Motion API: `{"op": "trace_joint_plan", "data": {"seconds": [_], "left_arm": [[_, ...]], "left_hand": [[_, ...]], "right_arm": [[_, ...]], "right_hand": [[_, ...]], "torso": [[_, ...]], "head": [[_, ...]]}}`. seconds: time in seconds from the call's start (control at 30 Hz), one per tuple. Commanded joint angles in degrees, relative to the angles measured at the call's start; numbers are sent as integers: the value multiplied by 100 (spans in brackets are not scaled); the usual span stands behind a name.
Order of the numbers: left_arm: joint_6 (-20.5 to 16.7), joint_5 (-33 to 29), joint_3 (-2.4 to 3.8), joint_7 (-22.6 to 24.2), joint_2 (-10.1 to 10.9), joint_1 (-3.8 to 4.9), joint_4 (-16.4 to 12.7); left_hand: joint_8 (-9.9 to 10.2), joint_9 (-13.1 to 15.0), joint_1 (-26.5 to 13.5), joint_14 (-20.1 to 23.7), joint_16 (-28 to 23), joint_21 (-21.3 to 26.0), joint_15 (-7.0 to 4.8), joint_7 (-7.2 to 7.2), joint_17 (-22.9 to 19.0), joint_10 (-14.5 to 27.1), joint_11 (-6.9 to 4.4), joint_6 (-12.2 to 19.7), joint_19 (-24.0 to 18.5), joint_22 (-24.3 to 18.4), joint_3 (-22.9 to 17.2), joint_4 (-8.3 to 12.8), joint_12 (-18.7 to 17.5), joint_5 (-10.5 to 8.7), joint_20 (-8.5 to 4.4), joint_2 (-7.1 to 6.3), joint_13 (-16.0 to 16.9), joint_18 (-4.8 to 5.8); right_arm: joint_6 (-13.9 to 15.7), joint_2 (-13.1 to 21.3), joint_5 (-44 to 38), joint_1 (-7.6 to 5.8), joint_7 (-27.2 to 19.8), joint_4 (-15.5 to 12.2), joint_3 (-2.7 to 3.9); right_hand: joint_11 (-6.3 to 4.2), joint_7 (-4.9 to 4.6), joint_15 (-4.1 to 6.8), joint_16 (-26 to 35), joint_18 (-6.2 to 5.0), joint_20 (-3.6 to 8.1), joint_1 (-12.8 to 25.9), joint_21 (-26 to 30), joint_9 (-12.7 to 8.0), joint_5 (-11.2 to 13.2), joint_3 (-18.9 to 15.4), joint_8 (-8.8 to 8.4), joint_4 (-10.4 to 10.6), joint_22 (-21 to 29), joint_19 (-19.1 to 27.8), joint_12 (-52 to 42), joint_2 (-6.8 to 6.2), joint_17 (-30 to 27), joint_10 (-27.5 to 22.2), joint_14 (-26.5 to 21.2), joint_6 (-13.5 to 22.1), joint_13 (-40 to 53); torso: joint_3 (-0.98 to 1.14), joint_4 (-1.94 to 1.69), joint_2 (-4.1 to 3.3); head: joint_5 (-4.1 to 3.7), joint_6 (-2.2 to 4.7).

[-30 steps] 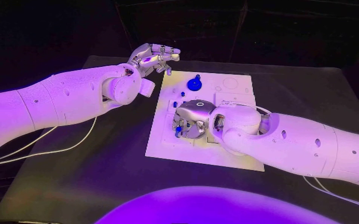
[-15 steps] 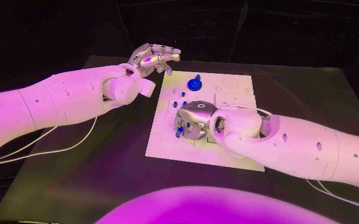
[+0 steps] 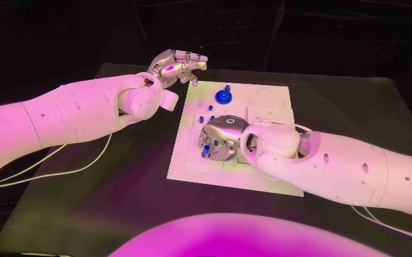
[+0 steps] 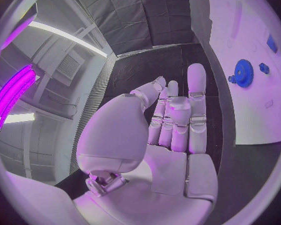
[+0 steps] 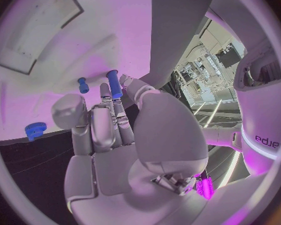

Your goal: Assemble the parts on the task board

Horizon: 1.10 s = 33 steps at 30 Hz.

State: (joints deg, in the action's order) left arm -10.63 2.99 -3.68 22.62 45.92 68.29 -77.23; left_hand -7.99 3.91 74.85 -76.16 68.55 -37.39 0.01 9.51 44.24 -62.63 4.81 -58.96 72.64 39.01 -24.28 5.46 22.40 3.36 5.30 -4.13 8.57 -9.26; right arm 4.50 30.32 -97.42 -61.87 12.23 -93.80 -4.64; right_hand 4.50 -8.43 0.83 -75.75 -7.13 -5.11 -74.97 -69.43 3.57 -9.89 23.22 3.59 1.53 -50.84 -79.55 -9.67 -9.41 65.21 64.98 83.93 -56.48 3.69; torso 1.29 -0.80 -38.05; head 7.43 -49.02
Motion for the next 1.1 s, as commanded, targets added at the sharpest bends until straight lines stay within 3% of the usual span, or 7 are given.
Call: {"op": "trace_joint_plan", "data": {"seconds": [0.03,0.6,1.1], "left_arm": [[87,-5,1,2,-3,7,1],[107,-5,1,-15,-8,7,21],[112,-5,0,-20,-7,7,31]], "left_hand": [[-23,-3,-11,34,-31,23,-3,-4,-4,18,-2,35,2,-6,33,-8,15,5,30,38,6,-114],[-23,-3,-11,34,-31,23,-3,-4,-4,18,-2,35,2,-6,33,-8,15,5,30,38,6,-114],[-23,-3,-11,34,-31,23,-3,-4,-4,18,-2,35,2,-6,33,-8,15,5,30,38,6,-114]], "right_arm": [[98,-5,38,-7,-93,-3,1],[207,66,144,-6,-170,-95,1],[257,151,204,-6,-152,-175,0]], "right_hand": [[-9,5,-25,-18,50,-17,31,20,5,-32,-51,-13,-4,-9,3,25,-9,1,-19,171,77,11],[-34,17,-5,-27,54,-2,-3,2,21,-71,-95,12,-13,-41,-7,-28,31,9,61,173,107,25],[-33,19,-2,-18,51,2,-10,13,26,-88,-120,17,-22,-20,-1,-27,16,-9,57,169,101,21]], "torso": [[0,-2,2],[9,4,-4],[2,5,0]], "head": [[-3,-2],[-12,-7],[-23,-15]]}}
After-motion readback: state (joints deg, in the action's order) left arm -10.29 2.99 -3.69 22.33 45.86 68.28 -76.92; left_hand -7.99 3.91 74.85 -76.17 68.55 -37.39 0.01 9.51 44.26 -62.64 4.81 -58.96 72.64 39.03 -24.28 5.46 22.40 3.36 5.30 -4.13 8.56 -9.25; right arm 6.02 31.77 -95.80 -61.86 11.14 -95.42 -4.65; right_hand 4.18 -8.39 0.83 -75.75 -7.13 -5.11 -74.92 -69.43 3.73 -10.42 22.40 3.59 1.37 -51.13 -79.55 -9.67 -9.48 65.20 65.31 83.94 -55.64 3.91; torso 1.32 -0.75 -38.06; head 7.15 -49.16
